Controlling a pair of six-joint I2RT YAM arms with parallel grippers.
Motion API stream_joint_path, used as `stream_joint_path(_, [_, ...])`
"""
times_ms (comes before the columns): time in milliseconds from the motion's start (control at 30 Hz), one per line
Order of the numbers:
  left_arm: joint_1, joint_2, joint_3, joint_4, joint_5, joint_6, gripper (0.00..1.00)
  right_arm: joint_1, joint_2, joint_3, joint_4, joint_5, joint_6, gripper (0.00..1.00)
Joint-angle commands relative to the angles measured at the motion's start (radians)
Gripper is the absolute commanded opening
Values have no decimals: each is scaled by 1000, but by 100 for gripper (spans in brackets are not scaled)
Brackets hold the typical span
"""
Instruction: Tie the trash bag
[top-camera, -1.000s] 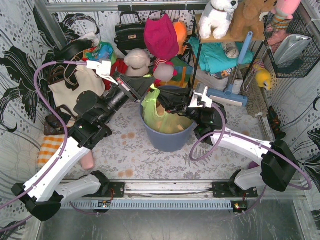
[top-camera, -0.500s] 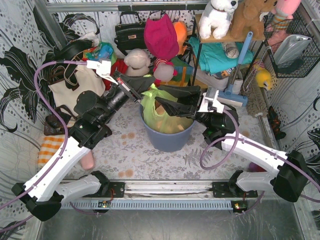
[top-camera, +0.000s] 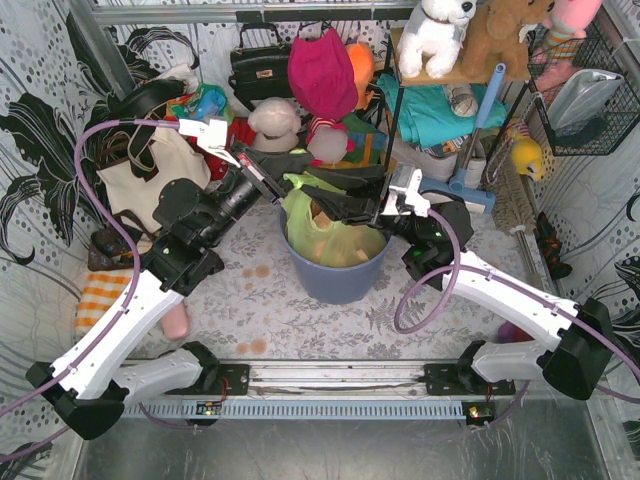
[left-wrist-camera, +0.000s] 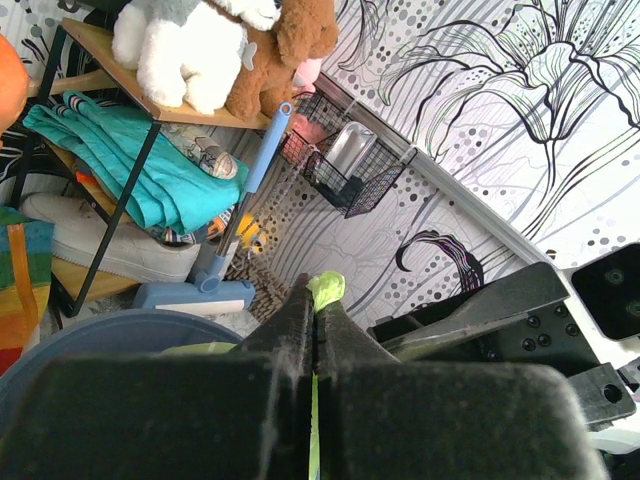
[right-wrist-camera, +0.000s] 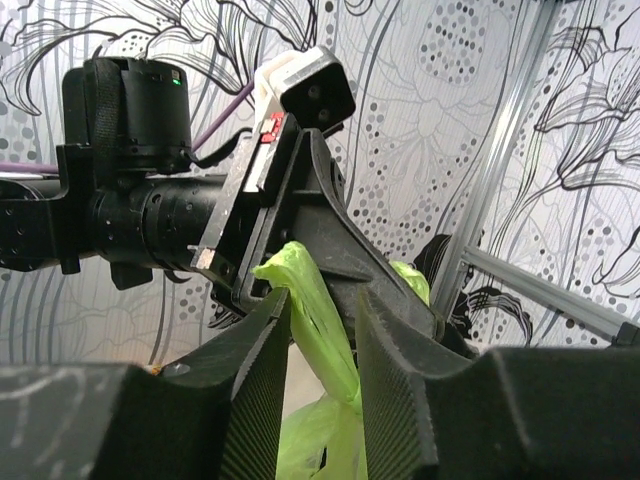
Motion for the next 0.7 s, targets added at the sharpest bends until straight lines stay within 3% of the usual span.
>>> stream_joint_path(0, [1, 0, 24, 55, 13, -1, 0, 5, 6, 47, -18, -14, -32, 29])
stream_joint_path(333, [1, 9, 35, 51, 21, -3, 0, 5, -31, 72, -88, -2, -62, 26])
stream_joint_path(533, [1, 14, 40, 51, 23, -3, 0, 5, -38, 88, -116, -4, -67, 32])
stream_joint_path(667, [1, 14, 40, 48, 22, -1, 0, 5, -47, 92, -128, -5, -72, 28])
